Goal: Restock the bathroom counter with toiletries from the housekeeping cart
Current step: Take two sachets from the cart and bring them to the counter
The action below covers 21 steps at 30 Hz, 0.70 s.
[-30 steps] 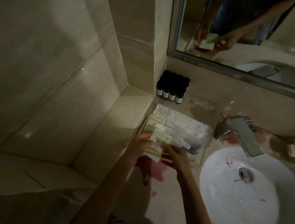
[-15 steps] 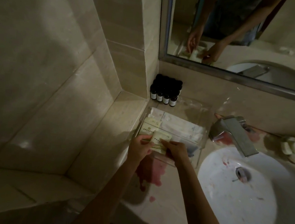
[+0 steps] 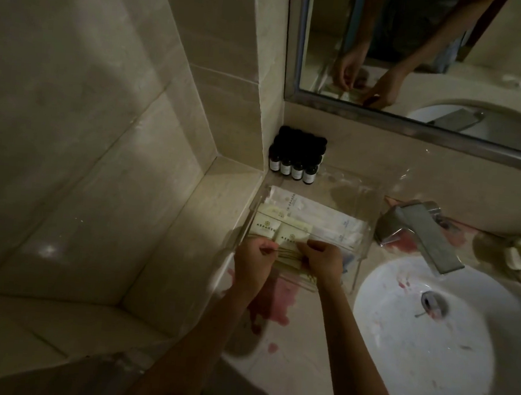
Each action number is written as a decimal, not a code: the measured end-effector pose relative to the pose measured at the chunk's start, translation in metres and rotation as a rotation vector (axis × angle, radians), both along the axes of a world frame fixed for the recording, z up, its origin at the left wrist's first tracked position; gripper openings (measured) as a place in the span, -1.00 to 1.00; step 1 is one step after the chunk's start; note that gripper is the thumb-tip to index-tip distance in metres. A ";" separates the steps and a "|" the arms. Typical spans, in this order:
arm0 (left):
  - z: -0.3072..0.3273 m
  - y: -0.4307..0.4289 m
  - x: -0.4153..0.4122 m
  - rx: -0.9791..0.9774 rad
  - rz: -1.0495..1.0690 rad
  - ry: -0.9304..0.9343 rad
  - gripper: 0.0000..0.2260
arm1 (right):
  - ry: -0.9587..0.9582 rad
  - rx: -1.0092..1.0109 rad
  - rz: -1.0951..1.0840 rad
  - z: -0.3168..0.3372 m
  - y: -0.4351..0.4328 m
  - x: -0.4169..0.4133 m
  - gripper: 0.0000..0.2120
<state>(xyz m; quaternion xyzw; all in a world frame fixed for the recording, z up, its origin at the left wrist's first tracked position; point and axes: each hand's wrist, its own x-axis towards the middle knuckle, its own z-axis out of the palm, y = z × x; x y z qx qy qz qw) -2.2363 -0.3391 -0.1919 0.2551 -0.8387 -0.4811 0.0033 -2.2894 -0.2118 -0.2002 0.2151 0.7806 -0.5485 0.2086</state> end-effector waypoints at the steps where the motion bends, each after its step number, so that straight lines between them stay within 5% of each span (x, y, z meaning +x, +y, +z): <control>1: 0.000 0.001 0.000 0.003 0.001 0.009 -0.88 | -0.015 -0.018 -0.003 -0.001 0.002 0.000 -0.84; 21: -0.006 0.011 0.007 -0.311 -0.085 0.018 -0.83 | 0.123 0.449 -0.053 -0.002 -0.009 0.002 -0.77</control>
